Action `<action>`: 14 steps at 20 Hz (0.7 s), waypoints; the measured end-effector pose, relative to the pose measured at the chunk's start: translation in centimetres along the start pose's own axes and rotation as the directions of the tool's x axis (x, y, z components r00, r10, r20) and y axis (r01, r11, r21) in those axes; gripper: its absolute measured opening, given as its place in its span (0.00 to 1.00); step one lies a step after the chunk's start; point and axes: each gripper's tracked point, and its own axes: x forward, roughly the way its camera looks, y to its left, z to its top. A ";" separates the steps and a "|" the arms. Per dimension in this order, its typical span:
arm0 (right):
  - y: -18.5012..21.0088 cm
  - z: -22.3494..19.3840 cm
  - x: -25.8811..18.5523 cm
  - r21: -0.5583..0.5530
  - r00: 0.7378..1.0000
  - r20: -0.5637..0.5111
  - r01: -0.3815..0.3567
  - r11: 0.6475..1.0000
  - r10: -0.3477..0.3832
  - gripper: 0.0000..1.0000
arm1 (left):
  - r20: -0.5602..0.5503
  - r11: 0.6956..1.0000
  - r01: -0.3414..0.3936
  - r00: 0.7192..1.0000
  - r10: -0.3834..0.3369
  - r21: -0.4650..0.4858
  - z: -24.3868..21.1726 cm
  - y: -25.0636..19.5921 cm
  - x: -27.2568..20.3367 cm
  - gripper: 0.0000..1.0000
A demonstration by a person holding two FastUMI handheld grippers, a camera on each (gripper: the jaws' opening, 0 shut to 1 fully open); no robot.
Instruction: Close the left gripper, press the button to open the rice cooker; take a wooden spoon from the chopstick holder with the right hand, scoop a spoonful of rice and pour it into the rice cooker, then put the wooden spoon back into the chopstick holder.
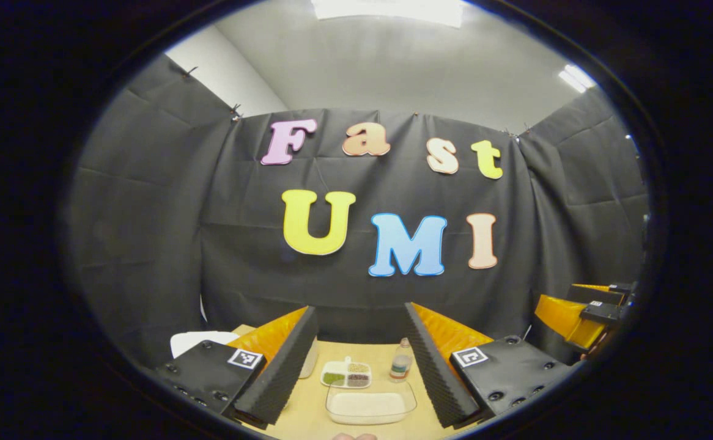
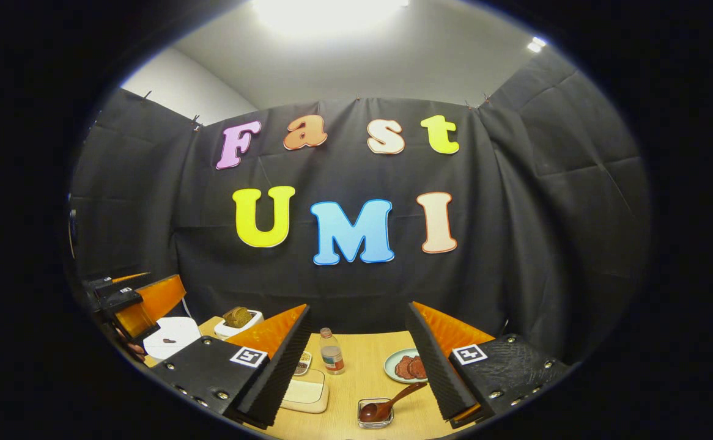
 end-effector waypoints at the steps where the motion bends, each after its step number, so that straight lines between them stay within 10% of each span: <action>1: 0.1 0.1 -0.3 -0.003 1.000 0.000 0.001 1.000 -0.001 0.94 | 0.004 1.000 0.000 1.000 0.000 0.019 -0.1 0.2 -0.1 0.97; 11: 1.6 -0.2 -1.2 -0.003 1.000 -0.002 0.000 1.000 0.000 0.94 | -0.025 0.998 0.010 1.000 -0.008 0.054 -1.9 3.0 -0.4 0.98; 14: 1.8 -0.3 -1.3 -0.003 1.000 0.008 0.007 1.000 -0.007 0.94 | -0.095 0.999 -0.007 0.995 0.011 0.047 -4.6 5.1 -0.1 0.64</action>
